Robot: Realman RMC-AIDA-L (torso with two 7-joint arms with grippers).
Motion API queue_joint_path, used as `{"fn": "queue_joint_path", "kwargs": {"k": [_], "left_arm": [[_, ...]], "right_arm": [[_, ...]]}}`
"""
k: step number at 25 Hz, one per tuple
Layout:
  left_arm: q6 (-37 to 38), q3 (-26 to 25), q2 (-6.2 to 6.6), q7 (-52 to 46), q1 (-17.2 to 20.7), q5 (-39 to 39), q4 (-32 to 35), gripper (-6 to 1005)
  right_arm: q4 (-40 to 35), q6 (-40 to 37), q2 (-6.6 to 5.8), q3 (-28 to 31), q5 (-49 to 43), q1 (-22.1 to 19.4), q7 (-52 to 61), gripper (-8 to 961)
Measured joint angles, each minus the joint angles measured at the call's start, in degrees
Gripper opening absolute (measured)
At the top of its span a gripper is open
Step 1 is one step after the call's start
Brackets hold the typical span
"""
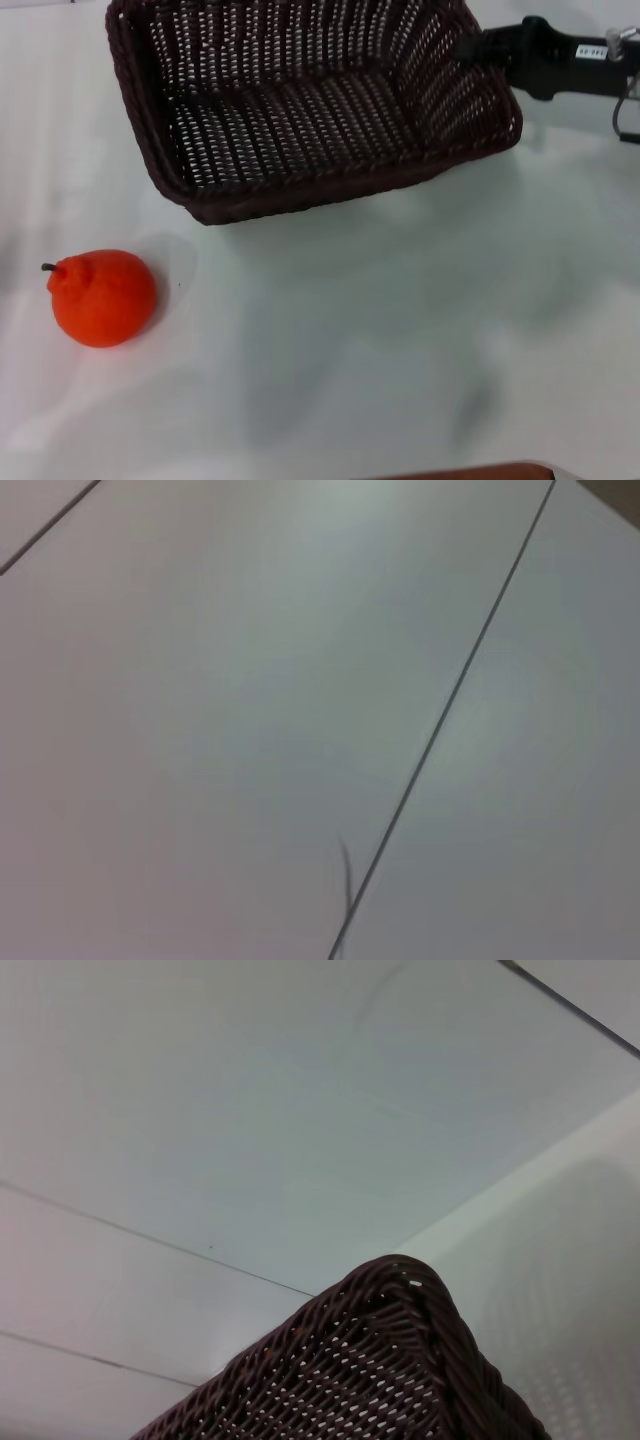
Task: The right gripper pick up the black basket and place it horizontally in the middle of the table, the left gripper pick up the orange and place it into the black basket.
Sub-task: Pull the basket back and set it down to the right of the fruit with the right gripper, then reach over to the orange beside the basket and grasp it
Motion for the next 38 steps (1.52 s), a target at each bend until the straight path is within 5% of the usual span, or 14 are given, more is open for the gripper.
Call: {"fn": "queue_joint_path", "kwargs": {"k": [8,18,30,38], "left_arm": [[2.23,0.00,0.08,-0.02,-0.33,0.00,-0.42,603],[3.41,0.00,0.18,-0.02,-0.70,0.00,-0.88,594],[3.41,-0.16,0.26,-0.01,-0.43,0.00,-0.89,584],[3.77,2.33,1.73,-3.61,1.25,2.49,-3.15,576]], "right_arm": [[1.77,-2.79,2.54,1.13,0.55,-2.21,0.55,203],[1.87,-2.88,3.17,1.85,0.92,-2.82,0.60,202],[3.07,-2.34,3.25,1.63,2.61,-2.81,0.49,443],[1.31,-4.61,0.61,1.93,7.21,-4.21,-2.15,730]]}}
